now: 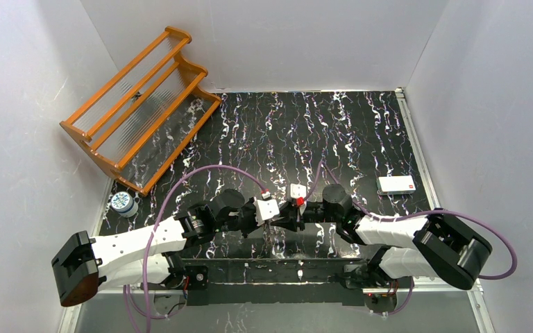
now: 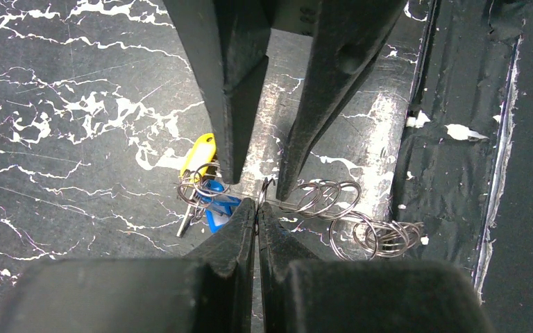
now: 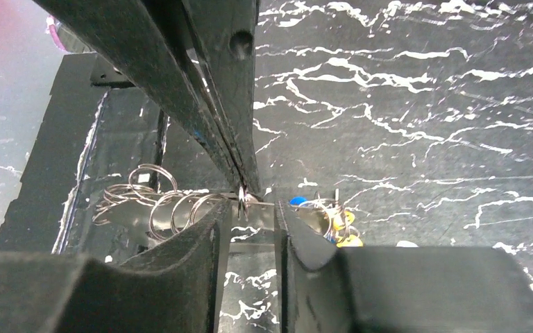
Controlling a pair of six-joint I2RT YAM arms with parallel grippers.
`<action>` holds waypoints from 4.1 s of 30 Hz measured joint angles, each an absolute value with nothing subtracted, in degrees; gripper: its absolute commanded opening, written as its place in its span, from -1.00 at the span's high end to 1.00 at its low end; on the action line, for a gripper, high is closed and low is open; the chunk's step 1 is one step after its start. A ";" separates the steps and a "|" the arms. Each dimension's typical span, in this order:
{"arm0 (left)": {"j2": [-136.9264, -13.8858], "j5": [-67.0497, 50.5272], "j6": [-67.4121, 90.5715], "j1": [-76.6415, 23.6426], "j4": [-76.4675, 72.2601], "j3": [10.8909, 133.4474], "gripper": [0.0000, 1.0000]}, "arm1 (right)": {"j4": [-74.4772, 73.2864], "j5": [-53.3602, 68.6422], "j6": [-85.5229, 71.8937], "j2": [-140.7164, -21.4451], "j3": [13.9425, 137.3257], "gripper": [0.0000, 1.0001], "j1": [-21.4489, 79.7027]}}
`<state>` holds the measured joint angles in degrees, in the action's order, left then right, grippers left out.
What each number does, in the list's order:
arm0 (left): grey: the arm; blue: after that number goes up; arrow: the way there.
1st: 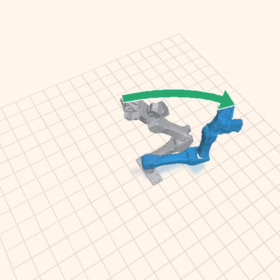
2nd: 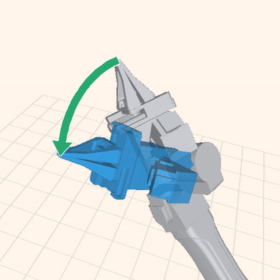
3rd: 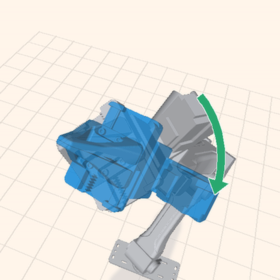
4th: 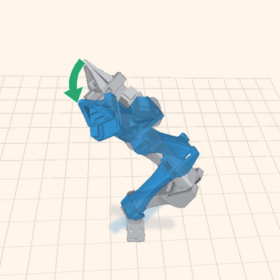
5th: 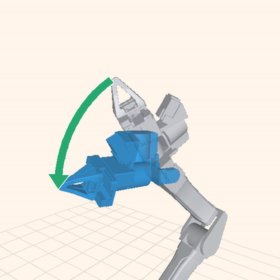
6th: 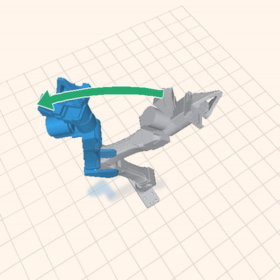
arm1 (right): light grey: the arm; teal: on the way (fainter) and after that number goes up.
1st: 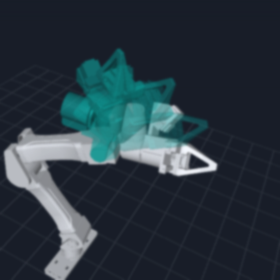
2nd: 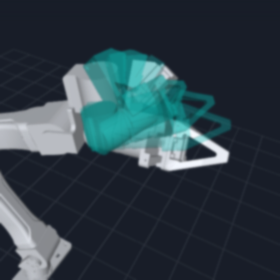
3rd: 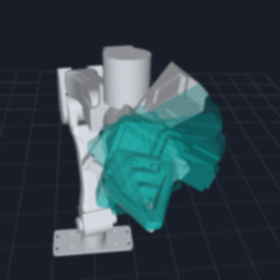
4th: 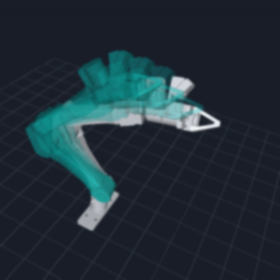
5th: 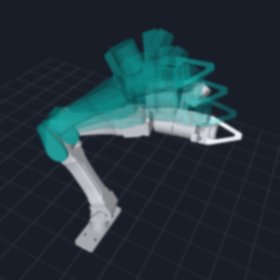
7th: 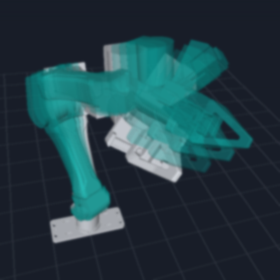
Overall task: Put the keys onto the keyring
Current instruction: Adjust the key on the keyring.
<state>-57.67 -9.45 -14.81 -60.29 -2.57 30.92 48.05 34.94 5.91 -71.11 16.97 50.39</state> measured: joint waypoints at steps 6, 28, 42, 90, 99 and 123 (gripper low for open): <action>-57.65 -9.45 -14.76 -60.29 -2.57 30.92 1.00 | 47.37 35.46 5.93 -72.29 17.04 0.39 50.37; -57.56 -9.54 -14.59 -60.14 -2.50 30.83 0.96 | 45.39 36.67 6.63 -72.29 18.83 0.97 50.46; -43.62 -7.38 -11.22 -60.14 -6.66 24.23 0.63 | 52.75 34.72 4.80 -70.74 15.09 0.97 50.61; -41.17 -11.86 -9.30 -60.12 -26.39 13.56 1.00 | 75.42 42.24 -9.45 -75.00 13.98 0.97 49.87; -37.10 -11.84 -8.99 -60.12 -27.81 13.37 0.61 | 80.77 42.63 -11.99 -75.37 14.98 0.97 49.84; -27.97 -7.09 -6.79 -60.12 -21.56 14.94 0.26 | 77.38 40.66 -10.28 -74.59 15.22 0.97 50.33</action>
<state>-27.97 -7.09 -6.79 -60.12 -21.56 14.94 77.38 40.66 -10.28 -74.59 15.22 50.33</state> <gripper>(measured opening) 0.308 0.031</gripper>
